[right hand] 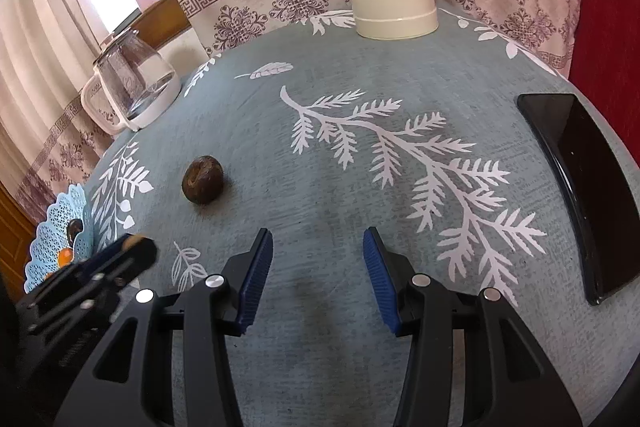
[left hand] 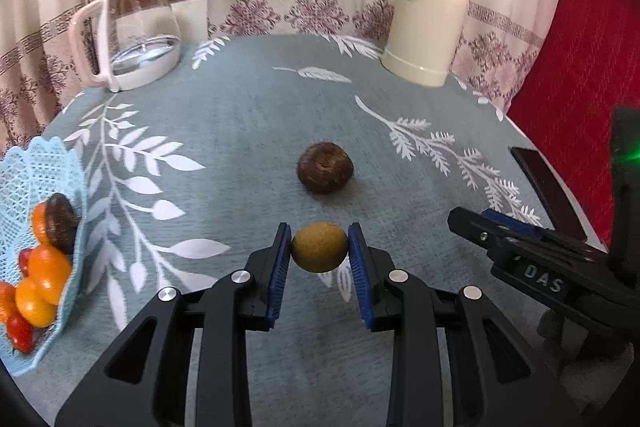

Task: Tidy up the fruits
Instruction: 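Close the left tool on the small yellow-brown fruit, then close the right tool on the dark brown round fruit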

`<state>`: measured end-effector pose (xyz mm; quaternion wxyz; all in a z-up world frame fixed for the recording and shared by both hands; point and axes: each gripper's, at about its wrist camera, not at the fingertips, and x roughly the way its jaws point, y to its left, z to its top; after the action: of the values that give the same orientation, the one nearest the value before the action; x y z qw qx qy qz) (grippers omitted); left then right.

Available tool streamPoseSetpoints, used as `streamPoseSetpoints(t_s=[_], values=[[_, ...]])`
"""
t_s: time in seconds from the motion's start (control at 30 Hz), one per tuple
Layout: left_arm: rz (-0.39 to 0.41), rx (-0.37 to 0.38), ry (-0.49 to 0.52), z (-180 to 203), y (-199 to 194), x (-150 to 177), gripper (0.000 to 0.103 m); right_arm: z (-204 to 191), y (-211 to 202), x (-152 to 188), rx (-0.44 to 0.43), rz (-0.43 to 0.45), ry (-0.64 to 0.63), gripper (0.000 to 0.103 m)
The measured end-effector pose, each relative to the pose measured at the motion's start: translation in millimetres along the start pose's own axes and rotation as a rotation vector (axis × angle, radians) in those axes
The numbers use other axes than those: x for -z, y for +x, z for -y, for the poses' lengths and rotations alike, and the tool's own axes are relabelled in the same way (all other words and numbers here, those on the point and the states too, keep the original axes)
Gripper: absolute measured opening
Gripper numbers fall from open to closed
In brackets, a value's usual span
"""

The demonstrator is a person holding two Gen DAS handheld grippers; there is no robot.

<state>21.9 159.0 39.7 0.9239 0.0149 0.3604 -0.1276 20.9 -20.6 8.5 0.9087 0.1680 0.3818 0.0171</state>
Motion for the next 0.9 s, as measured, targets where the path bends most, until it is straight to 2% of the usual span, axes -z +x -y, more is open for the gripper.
streamPoseSetpoints(t_s=[0.27,0.6,0.7,0.9], values=[[0.036,-0.017,-0.029,-14,-21,-3,0.030,-28,5,-17,-0.056,-0.021,-0.100,0.048],[0.073,-0.044,-0.058,-30,-43,-5,0.030,-86,44,-39,-0.120,-0.076,-0.235,0.048],[0.077,-0.053,-0.069,-34,-46,-4,0.030,-100,54,-39,-0.117,-0.084,-0.264,0.049],[0.079,-0.061,-0.085,-40,-48,-2,0.030,-108,66,-44,-0.055,-0.069,-0.276,0.051]])
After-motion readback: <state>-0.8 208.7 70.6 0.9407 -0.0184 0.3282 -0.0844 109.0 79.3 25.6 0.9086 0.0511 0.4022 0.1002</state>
